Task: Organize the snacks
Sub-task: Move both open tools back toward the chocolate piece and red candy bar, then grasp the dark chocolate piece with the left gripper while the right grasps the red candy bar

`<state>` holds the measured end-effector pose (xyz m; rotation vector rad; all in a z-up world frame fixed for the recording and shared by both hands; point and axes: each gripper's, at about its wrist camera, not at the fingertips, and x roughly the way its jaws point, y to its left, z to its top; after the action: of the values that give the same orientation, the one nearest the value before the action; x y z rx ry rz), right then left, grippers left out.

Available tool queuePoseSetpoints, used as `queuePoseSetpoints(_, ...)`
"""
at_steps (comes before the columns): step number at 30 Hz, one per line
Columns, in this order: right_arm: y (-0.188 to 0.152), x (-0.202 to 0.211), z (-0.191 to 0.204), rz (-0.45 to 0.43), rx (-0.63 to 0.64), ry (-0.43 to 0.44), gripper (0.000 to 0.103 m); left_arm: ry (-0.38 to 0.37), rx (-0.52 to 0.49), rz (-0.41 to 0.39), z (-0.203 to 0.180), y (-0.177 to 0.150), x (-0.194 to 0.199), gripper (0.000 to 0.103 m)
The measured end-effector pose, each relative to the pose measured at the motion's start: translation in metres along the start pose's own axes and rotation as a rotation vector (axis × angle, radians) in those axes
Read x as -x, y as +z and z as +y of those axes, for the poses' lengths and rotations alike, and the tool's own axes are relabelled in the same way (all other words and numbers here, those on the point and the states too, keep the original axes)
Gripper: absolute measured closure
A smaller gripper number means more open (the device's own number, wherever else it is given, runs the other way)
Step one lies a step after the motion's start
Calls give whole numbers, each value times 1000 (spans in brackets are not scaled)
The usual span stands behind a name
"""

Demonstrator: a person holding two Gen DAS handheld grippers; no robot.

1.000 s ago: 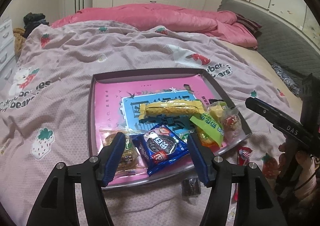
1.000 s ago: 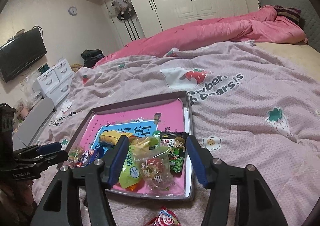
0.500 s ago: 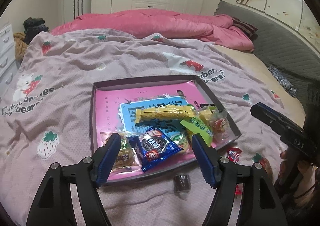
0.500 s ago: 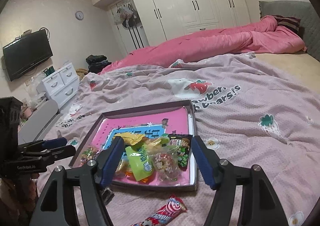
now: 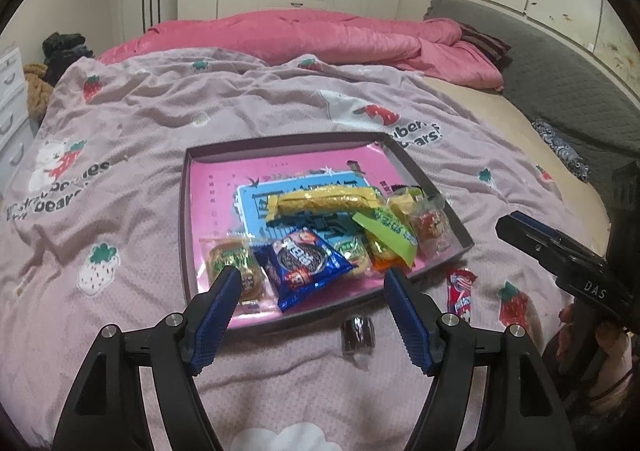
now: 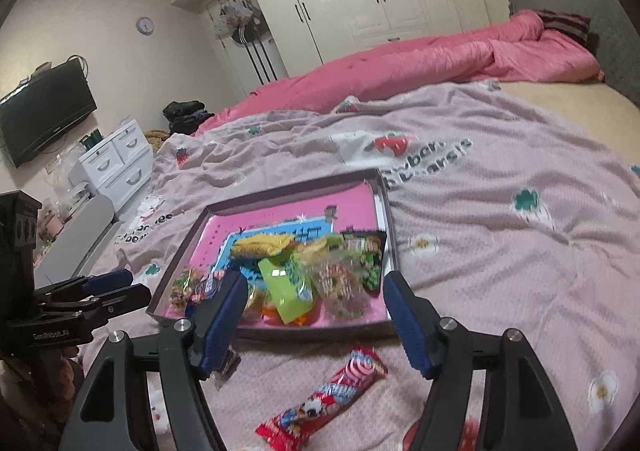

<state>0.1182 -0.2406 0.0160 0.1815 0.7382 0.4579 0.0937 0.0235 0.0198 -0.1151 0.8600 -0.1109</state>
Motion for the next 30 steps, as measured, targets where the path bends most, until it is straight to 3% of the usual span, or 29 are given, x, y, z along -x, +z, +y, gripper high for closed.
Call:
queuePoseSetpoints(16, -41, -18, -9, 229, -96, -41, 33, -54, -32, 151, -23, -34, -36, 28)
queuePoseSetpoints(23, -51, -30, -6, 282, -68, -56, 34, -54, -46, 197, -28, -47, -52, 28)
queuePoseSetpoints(30, -59, -51, 1, 339, -7, -75, 49, -62, -50, 208, -30, -50, -59, 28)
